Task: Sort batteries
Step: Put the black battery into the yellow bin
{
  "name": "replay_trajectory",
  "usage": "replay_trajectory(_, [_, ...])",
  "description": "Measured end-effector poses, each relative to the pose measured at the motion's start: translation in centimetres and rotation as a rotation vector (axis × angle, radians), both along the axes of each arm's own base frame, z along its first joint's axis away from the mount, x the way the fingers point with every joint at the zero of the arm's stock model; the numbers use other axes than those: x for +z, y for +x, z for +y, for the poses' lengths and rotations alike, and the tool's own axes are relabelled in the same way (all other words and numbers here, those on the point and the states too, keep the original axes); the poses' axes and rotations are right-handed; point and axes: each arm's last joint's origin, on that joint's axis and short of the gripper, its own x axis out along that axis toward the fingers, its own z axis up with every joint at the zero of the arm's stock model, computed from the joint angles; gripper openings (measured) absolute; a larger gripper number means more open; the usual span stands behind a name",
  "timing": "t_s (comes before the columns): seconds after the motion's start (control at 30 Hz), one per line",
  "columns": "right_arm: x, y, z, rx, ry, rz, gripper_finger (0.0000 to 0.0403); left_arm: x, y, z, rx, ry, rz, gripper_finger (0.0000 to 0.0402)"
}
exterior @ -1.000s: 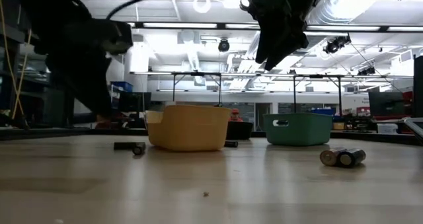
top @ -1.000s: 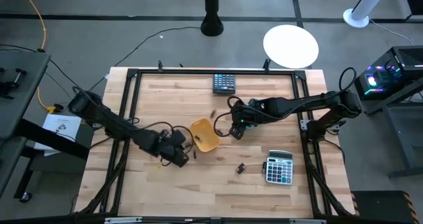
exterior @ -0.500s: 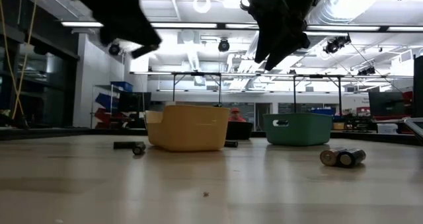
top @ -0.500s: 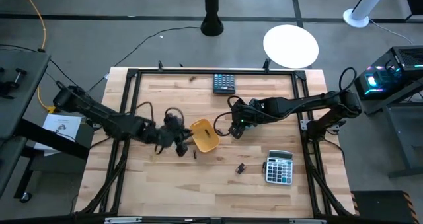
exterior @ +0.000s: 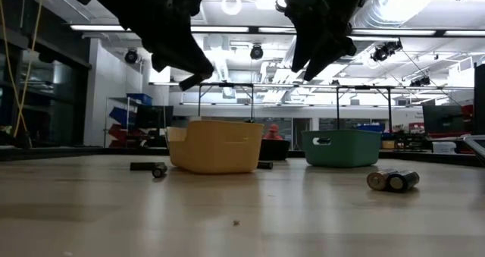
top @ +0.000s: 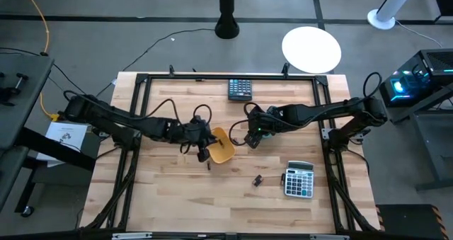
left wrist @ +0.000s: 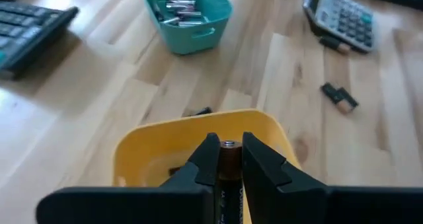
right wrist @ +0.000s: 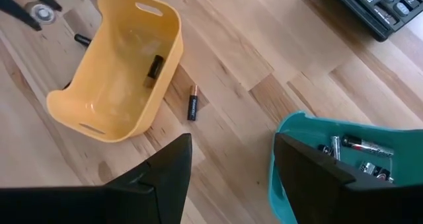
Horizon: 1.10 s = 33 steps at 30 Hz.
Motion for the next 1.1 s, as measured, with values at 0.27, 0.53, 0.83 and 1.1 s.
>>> replay_trajectory(0.27, [0.0, 0.0, -0.1, -0.023, -0.01, -0.008, 0.0208, 0.4, 0.2, 0.6, 0.074, 0.053, -0.044, 0.0074])
replay_trajectory(0.53, [0.0, 0.0, -0.1, -0.023, -0.01, -0.008, 0.0208, 1.4, 0.1, 1.7, 0.069, -0.05, -0.099, 0.0159])
replay_trajectory(0.83, [0.0, 0.0, -0.1, -0.047, 0.004, -0.015, 0.0208, 7.3, -2.2, 12.1, 0.465, 0.135, 0.009, 0.0185])
replay_trajectory(1.1, [0.1, 0.2, 0.0, -0.13, 0.053, -0.063, 0.0208, 0.2, -4.2, 22.7, 0.603, -0.118, 0.308, 0.0186])
